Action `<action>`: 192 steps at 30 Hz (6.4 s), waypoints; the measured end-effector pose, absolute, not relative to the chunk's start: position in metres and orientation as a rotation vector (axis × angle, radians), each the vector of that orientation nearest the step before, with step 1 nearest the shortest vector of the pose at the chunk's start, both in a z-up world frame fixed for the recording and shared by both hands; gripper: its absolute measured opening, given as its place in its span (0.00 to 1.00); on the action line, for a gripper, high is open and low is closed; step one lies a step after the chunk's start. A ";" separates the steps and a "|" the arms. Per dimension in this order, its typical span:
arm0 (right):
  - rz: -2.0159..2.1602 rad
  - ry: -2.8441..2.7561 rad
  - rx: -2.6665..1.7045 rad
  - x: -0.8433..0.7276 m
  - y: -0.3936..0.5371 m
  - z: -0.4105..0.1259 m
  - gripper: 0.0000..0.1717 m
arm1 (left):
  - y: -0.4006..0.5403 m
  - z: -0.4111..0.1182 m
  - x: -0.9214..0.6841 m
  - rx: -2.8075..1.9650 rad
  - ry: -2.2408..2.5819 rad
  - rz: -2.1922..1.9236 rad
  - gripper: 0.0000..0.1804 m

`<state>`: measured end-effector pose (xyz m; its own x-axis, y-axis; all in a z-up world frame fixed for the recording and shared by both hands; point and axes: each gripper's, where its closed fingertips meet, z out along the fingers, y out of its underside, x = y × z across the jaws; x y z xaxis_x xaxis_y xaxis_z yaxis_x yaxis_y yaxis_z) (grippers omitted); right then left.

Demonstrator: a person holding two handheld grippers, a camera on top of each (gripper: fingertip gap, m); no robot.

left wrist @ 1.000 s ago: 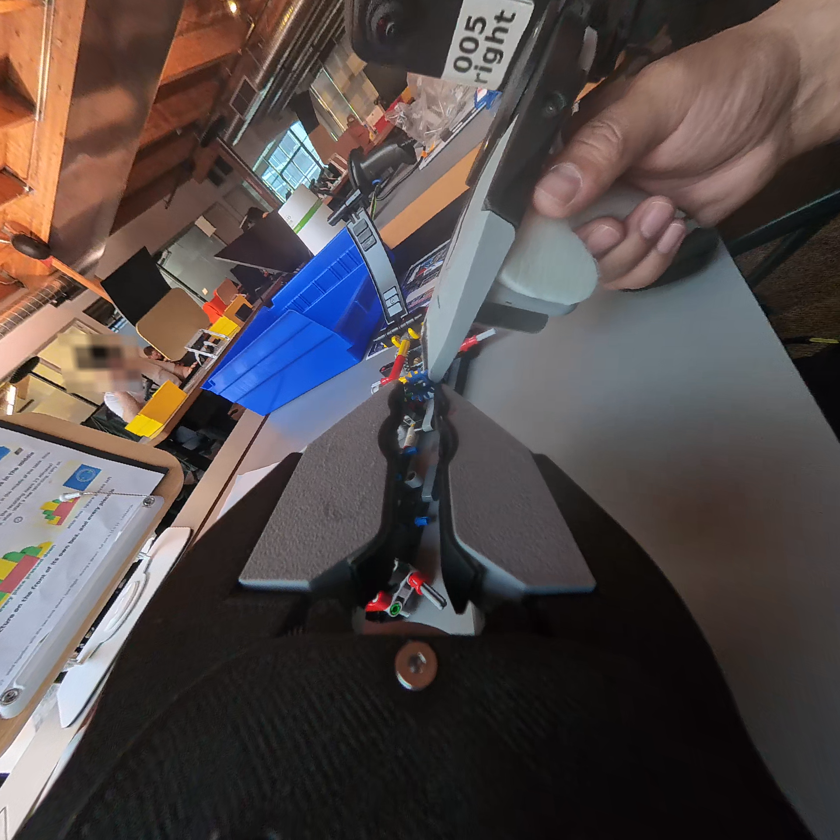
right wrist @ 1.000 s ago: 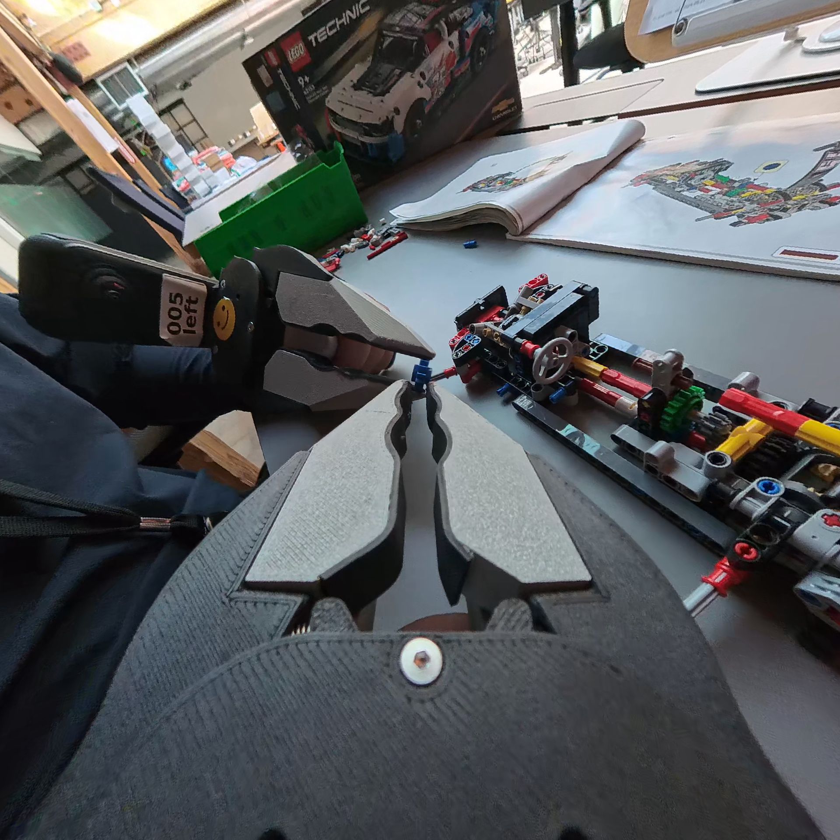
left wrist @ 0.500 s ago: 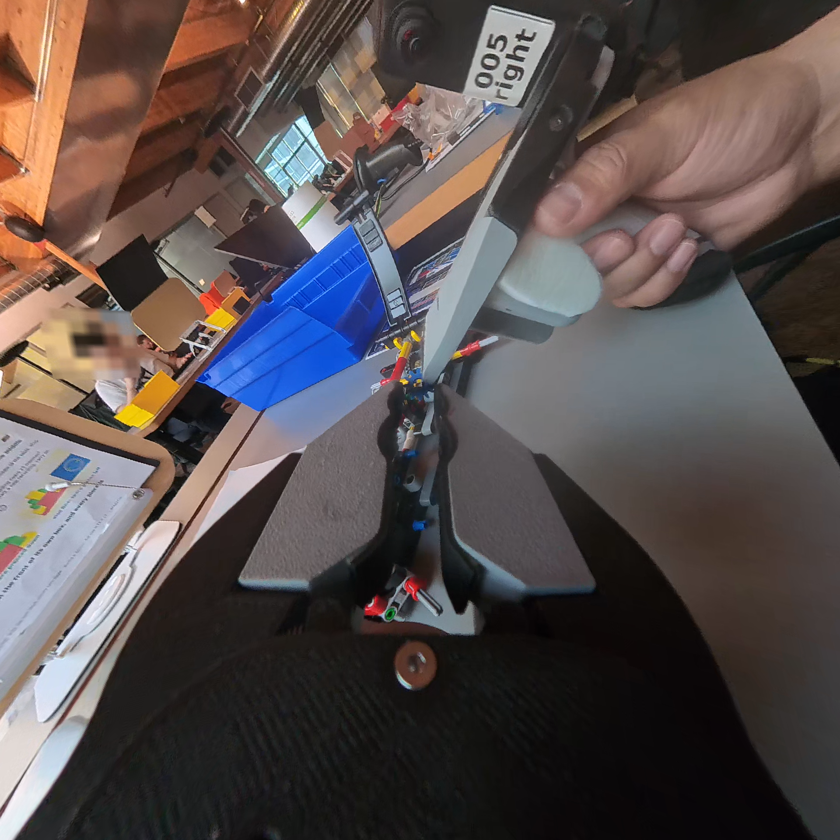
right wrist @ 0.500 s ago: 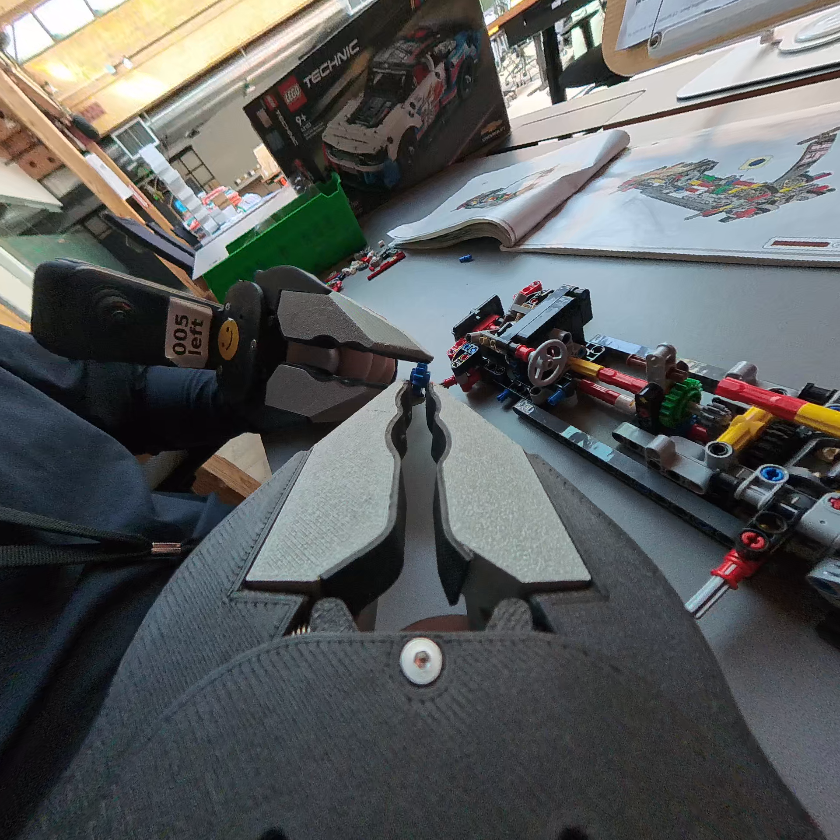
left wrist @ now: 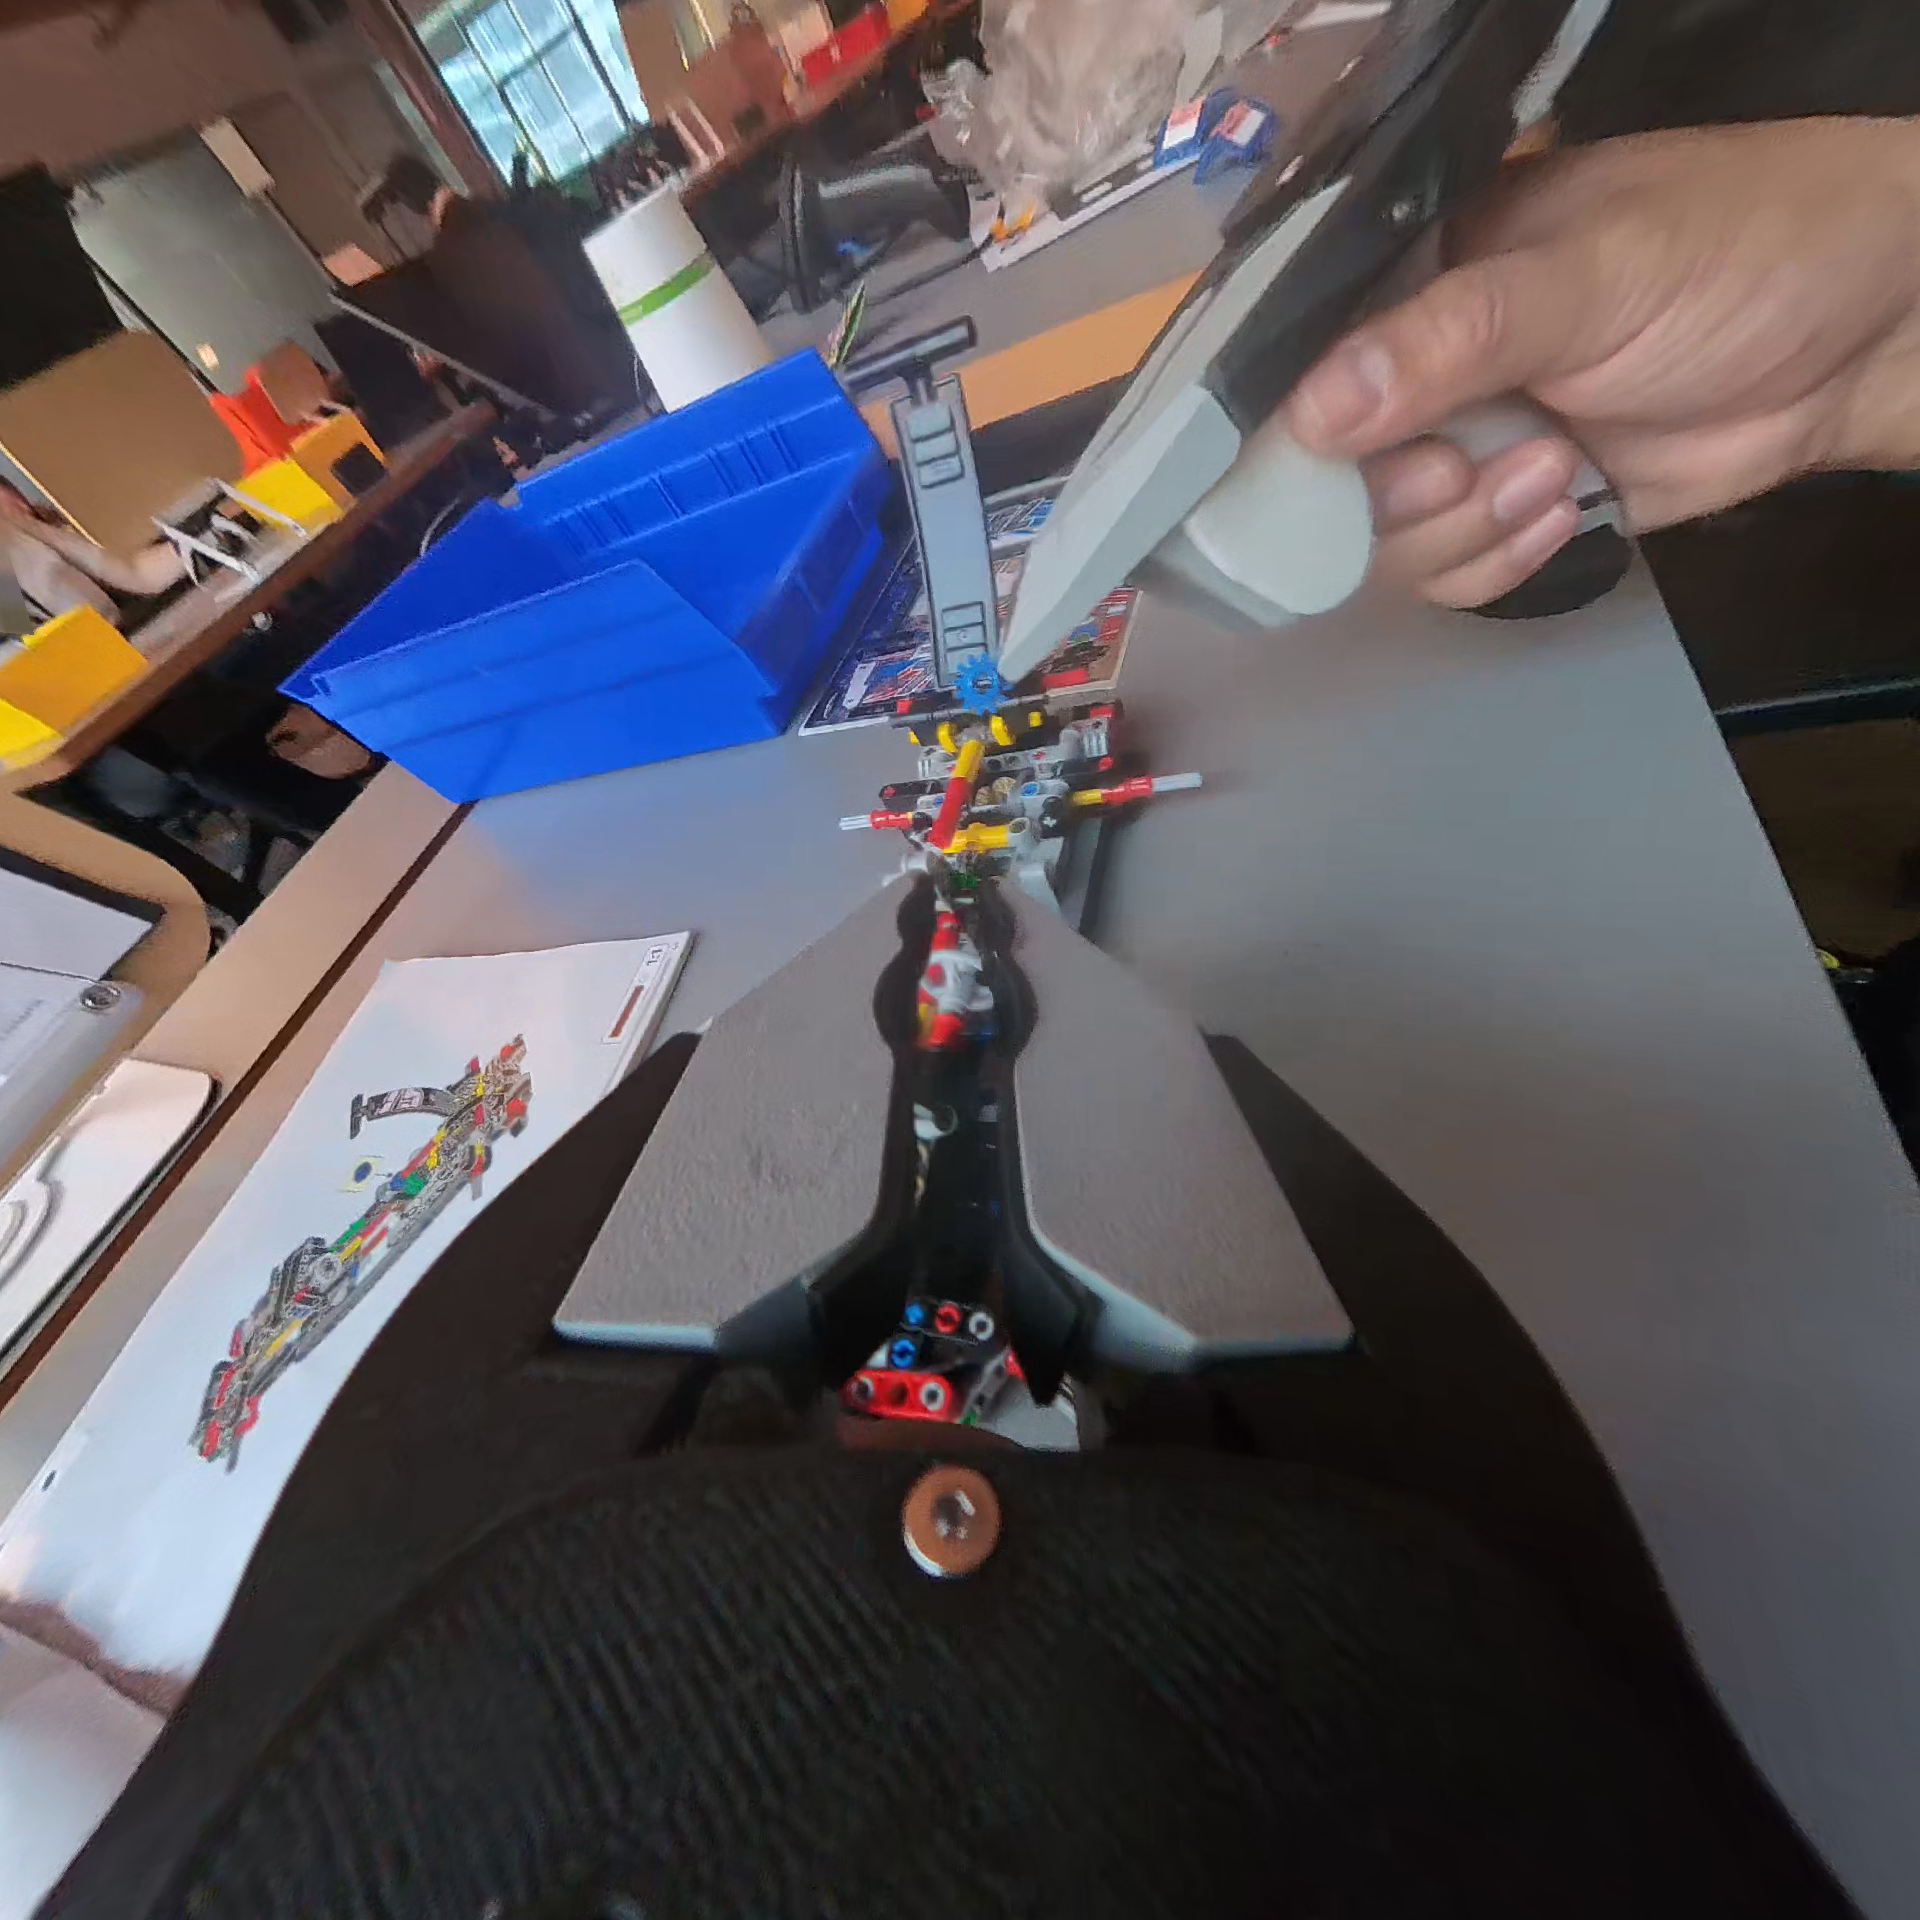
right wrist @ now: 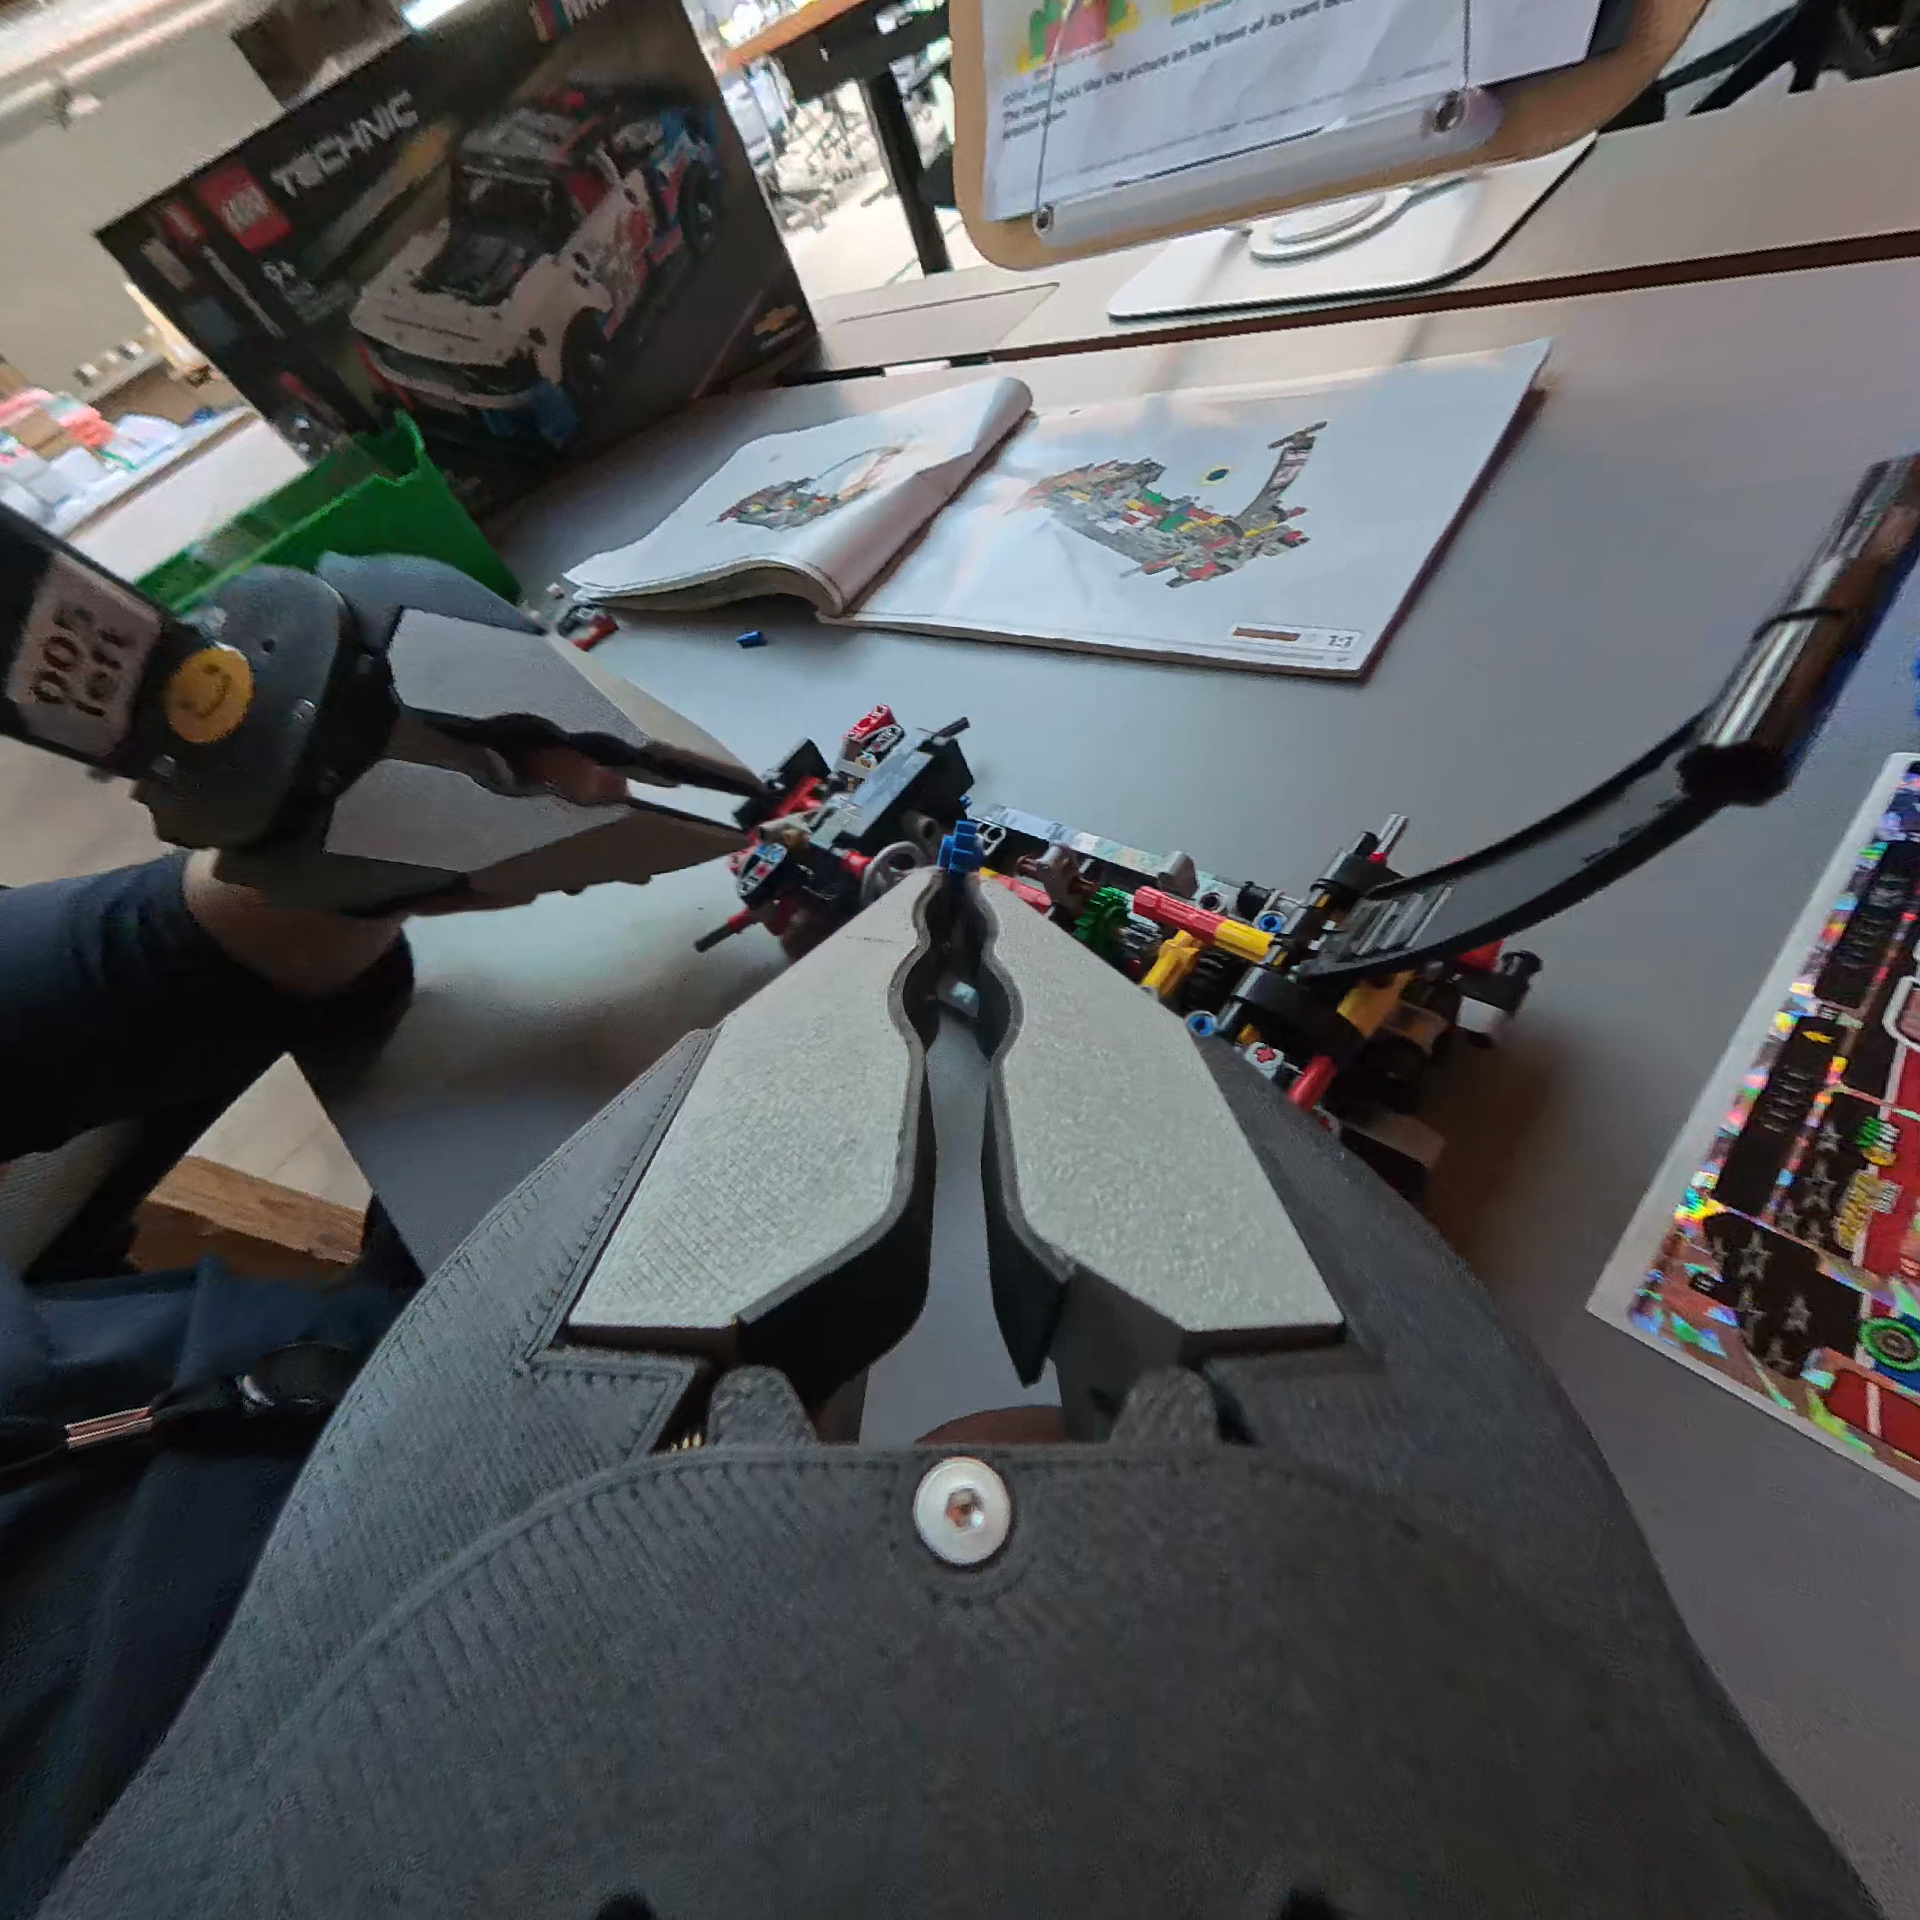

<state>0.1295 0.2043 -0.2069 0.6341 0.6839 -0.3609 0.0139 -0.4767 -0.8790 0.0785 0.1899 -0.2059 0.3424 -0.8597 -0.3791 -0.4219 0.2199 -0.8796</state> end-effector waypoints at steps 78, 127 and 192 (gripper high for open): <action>0.632 -0.835 -2.224 0.125 0.218 -0.255 0.00 | 0.211 -0.255 0.101 -1.538 2.060 -0.821 0.14; 0.574 -0.837 -2.226 0.122 0.219 -0.261 0.00 | 0.210 -0.262 0.106 -1.684 1.977 -0.161 0.02; 0.621 -0.653 -2.083 0.160 0.206 -0.237 0.00 | 0.273 -0.185 0.041 -1.763 1.633 -0.319 0.08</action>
<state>0.1598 0.2060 -0.2373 0.7408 0.6436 -0.1922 0.2248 -0.5072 -0.8320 0.0413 0.2726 -0.1854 0.1742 -0.9455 -0.2750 -0.7723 0.0420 -0.6338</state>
